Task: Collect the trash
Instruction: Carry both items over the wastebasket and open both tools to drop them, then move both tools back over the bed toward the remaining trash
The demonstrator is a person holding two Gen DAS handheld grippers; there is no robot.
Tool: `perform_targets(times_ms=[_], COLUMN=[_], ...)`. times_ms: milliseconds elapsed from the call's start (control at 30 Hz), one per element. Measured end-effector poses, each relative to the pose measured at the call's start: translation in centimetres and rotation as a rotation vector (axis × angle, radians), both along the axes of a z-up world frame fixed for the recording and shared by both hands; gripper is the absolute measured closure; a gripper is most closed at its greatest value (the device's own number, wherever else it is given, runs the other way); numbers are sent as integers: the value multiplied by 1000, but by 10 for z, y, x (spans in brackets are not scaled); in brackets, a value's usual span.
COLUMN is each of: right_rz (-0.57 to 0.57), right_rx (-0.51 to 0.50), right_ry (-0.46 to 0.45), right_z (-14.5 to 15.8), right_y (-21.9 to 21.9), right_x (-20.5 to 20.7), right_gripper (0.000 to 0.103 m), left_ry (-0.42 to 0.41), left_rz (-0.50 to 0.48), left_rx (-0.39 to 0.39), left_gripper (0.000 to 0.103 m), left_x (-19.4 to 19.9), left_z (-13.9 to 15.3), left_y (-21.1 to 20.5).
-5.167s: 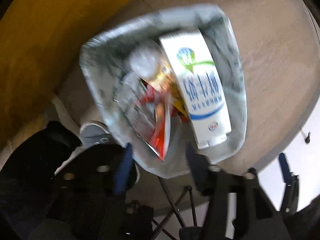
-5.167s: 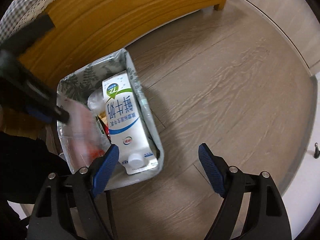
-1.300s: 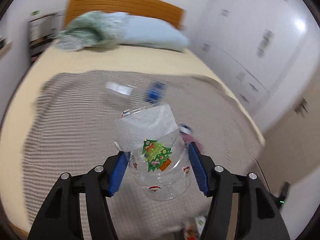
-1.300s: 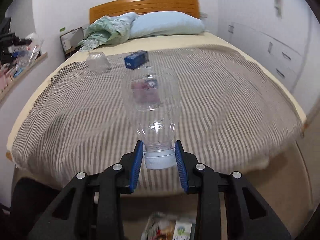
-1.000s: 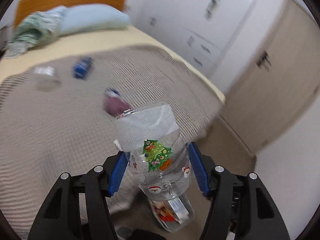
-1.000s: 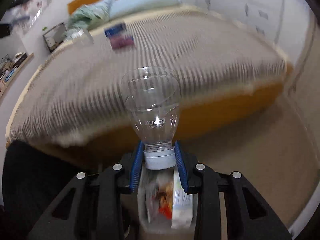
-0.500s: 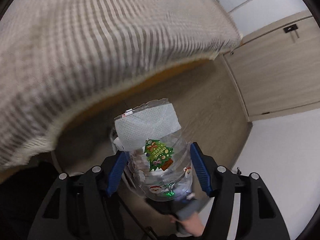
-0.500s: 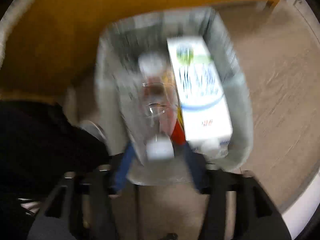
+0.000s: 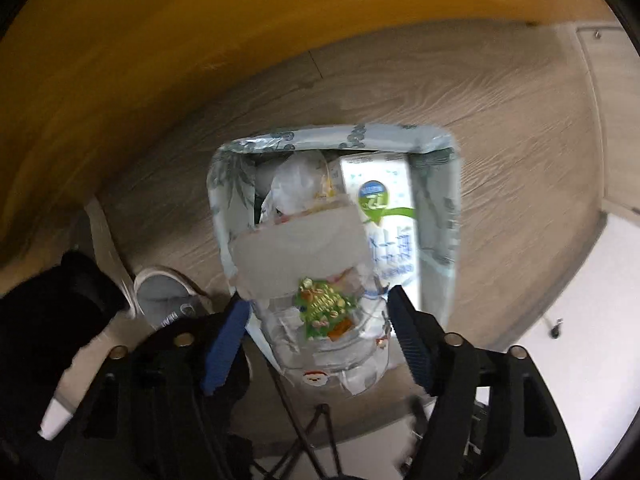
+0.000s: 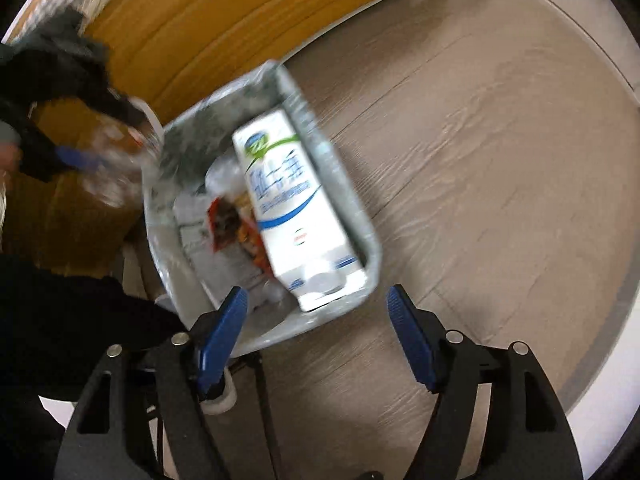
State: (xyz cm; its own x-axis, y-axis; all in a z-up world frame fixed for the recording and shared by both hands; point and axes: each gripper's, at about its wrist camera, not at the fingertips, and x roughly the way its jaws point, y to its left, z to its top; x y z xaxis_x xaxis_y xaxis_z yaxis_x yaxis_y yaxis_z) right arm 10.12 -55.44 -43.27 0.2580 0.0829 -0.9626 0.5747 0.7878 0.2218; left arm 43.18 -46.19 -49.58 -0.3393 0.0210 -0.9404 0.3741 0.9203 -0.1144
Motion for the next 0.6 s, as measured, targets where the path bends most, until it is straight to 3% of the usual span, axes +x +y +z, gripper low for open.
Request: perform_targets(times_ms=[33, 67, 200, 300, 600], right_rz=[-12, -20, -23, -2, 58], right_rx=[6, 8, 9, 18, 13], right_ry=[-3, -2, -2, 6, -2], right_z=[2, 3, 3, 1, 8], right_y=[-3, -4, 0, 5, 33], right_x=[-2, -3, -4, 0, 19], right_gripper=[33, 33, 33, 33, 33], left_ry=[-6, -23, -30, -68, -48], left_rz=[-17, -19, 35, 11, 15], left_rx=[46, 96, 65, 22, 37], left_gripper=[17, 12, 12, 10, 10], left_x=[5, 6, 16, 21, 18], left_z=[-9, -19, -11, 2, 11], left_y=[-2, 0, 8, 8, 18])
